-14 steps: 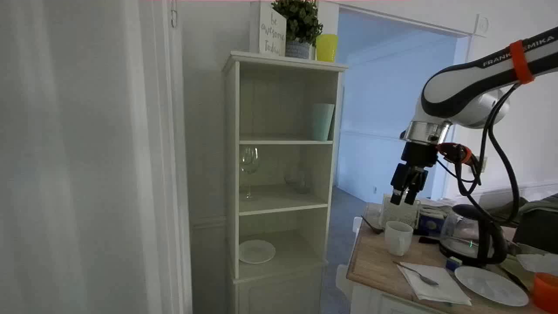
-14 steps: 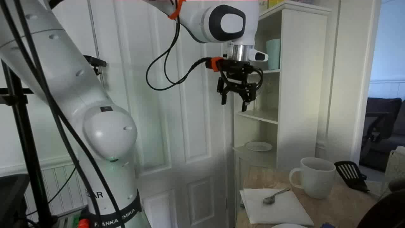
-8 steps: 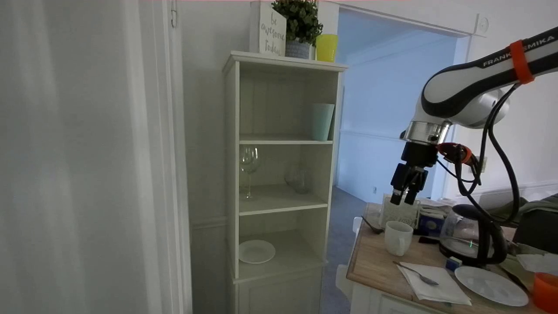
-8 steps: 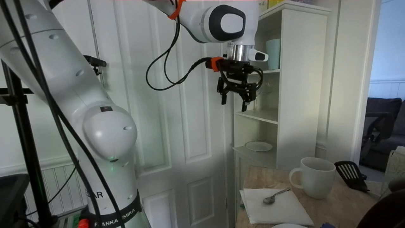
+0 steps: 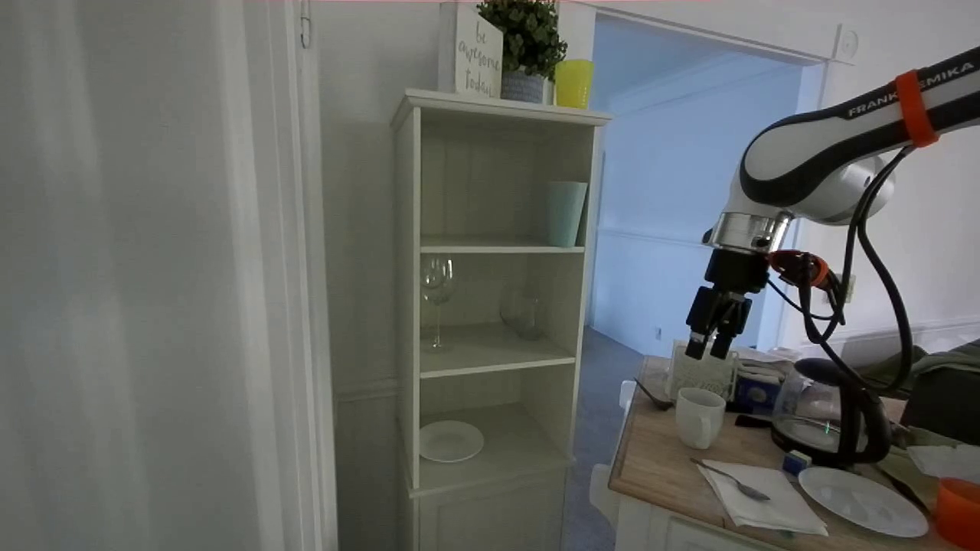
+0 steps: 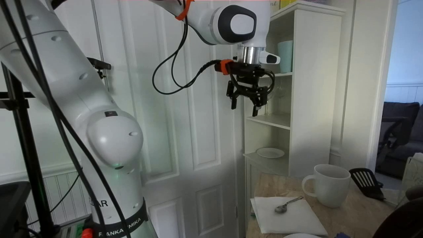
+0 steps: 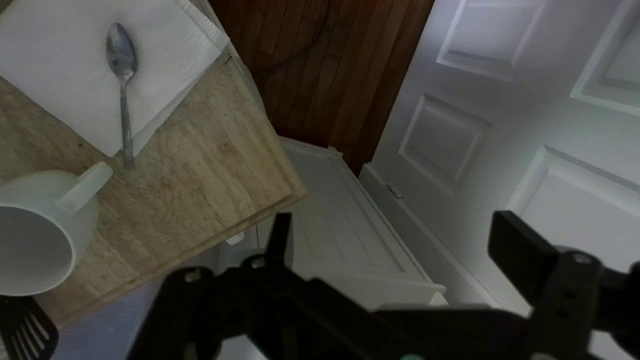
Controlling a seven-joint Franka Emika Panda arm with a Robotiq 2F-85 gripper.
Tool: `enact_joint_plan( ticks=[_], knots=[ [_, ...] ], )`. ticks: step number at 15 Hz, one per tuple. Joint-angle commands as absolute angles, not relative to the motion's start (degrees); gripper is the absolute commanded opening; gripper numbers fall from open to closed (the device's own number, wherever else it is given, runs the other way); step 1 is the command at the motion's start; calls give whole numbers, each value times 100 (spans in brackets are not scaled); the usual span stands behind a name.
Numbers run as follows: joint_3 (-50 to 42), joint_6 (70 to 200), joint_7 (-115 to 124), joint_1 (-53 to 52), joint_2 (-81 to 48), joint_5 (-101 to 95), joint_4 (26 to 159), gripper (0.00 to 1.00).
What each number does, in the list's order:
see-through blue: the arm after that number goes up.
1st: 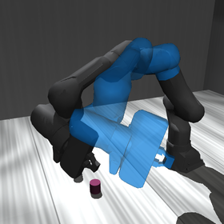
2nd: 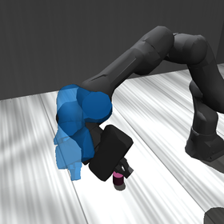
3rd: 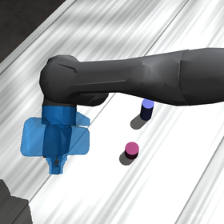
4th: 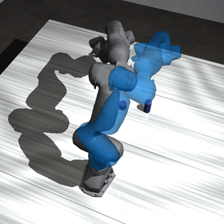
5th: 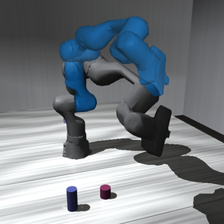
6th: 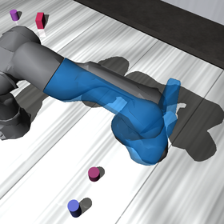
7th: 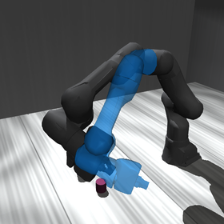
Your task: Put the white cup on the bottom shelf
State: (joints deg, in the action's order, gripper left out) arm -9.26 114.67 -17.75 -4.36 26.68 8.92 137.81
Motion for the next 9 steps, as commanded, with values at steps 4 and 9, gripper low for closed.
enact_joint_plan(
  ticks=[4,9],
  knots=[
    [-828,11445,-1813,-325,2657,940,13768,100],
    [-850,12419,-819,69,2252,962,13638,100]
  ],
)
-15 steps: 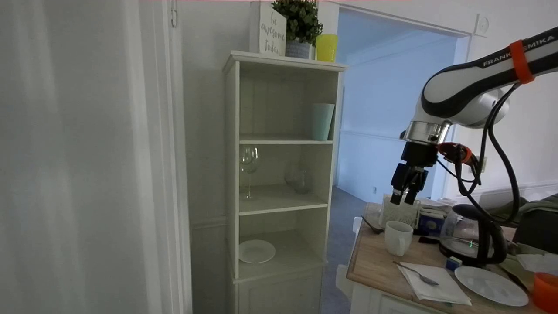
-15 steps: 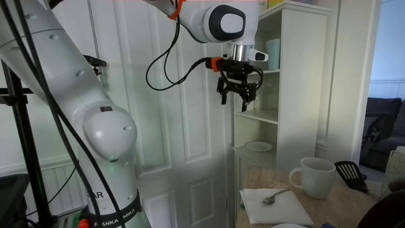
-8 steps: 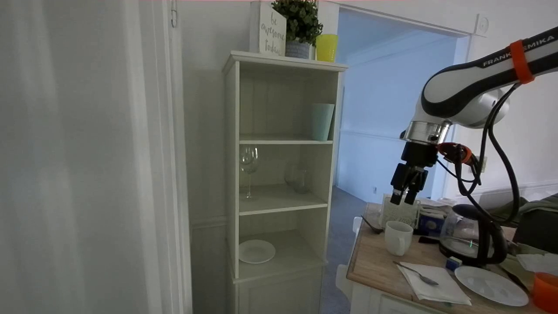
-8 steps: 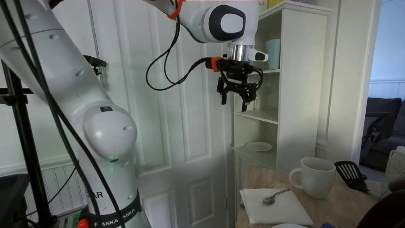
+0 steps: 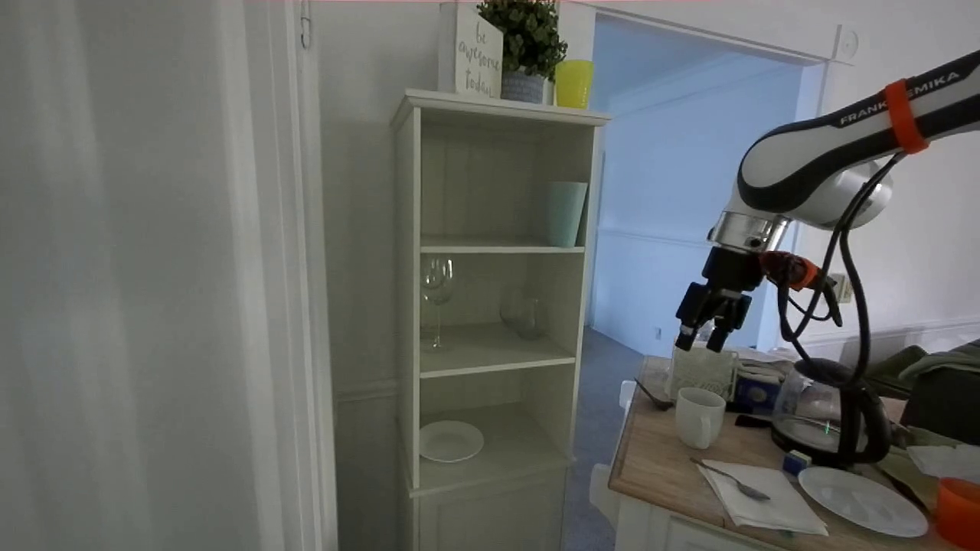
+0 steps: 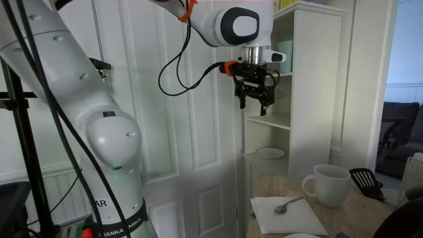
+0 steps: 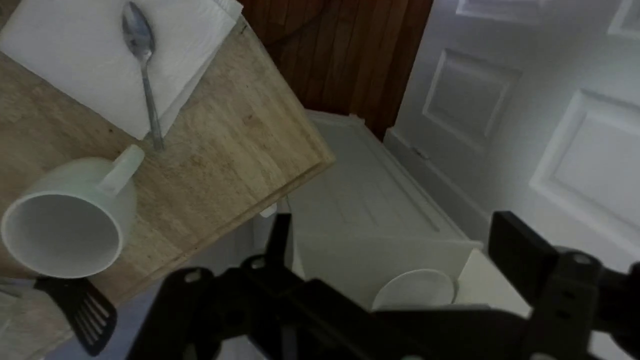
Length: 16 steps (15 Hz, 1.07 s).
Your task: Put the white cup on the bottom shelf
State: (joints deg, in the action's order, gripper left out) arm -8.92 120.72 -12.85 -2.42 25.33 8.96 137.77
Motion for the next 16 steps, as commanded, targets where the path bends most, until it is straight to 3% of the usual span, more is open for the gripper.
enact_joint_plan(
  ticks=[1,16],
  knots=[
    [-903,12462,-665,192,2149,936,13579,100],
    [-1078,14454,1397,1050,231,679,12891,100]
  ],
)
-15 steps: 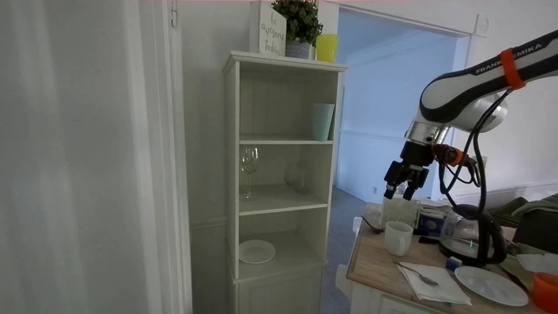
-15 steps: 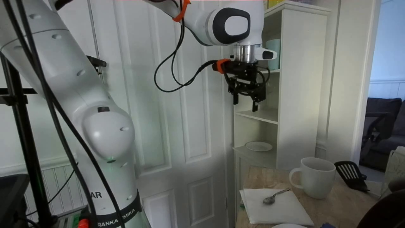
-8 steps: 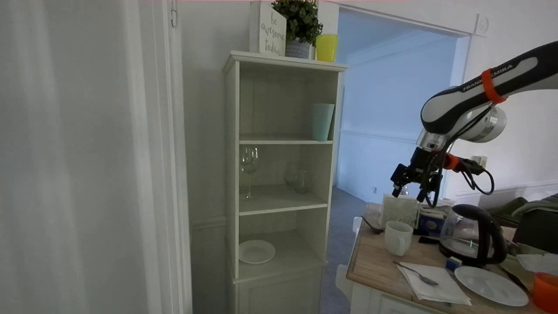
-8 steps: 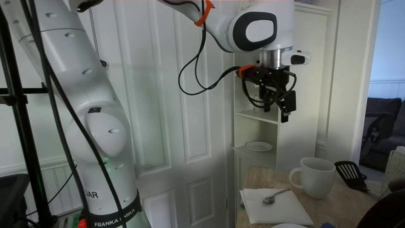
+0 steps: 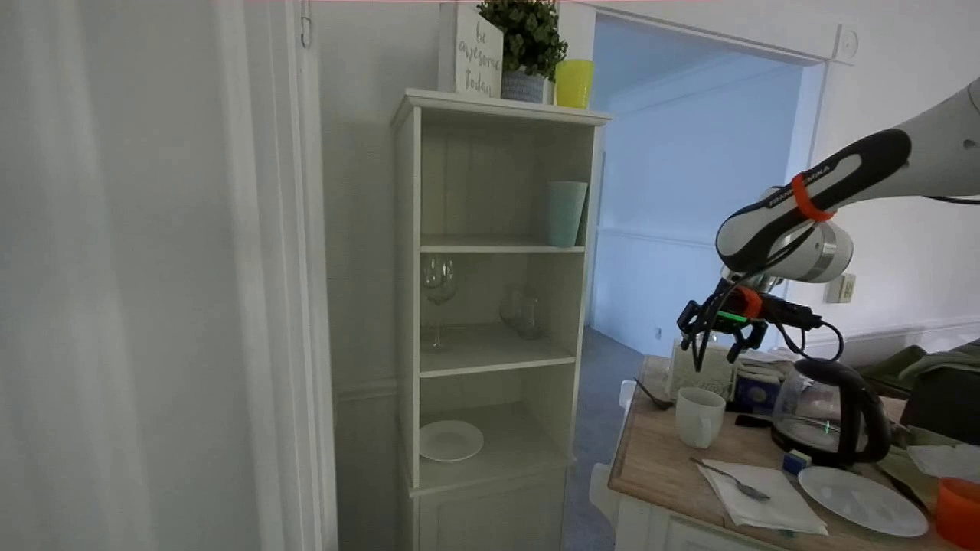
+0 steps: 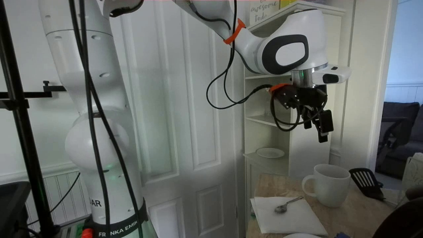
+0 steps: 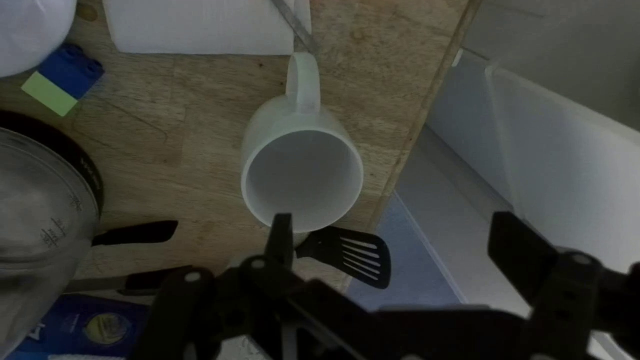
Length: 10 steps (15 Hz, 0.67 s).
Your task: Put the white cup on the bottom shelf
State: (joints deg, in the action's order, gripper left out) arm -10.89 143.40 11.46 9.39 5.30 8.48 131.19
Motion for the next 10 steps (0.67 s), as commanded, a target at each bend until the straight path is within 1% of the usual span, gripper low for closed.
enact_joint_plan(
  ticks=[1,10],
  knots=[
    [-1101,14491,1352,1069,148,670,12848,100],
    [-1261,14763,783,1182,-398,503,12750,100]
  ],
)
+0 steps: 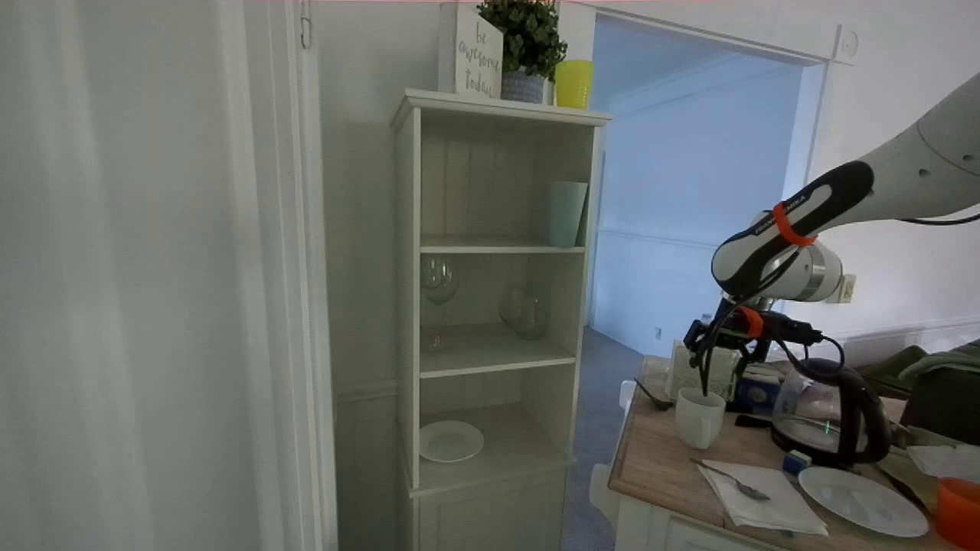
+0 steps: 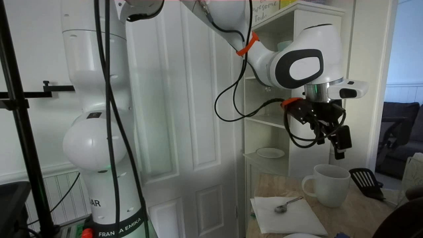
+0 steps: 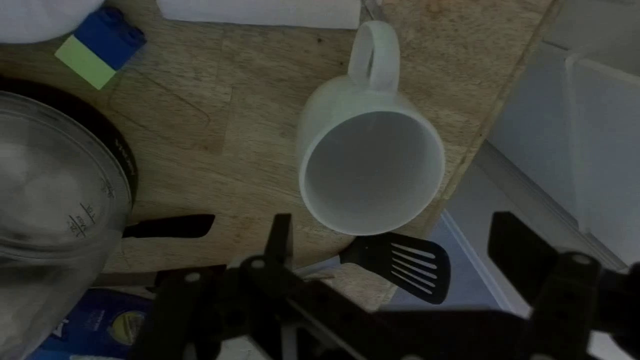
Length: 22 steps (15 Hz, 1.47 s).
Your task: Put the white cup on the bottom shelf
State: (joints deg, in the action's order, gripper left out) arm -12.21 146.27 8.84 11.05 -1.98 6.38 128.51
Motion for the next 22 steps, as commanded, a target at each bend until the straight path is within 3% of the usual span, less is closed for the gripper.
enact_joint_plan(
  ticks=[1,19,20,22],
  knots=[
    [-1280,14798,752,1200,-452,497,12744,100],
    [-1215,15350,426,1278,-1163,855,12578,100],
    [-1205,15342,426,1279,-1195,864,12562,98],
    [-1197,15361,432,1277,-1246,850,12550,84]
  ],
)
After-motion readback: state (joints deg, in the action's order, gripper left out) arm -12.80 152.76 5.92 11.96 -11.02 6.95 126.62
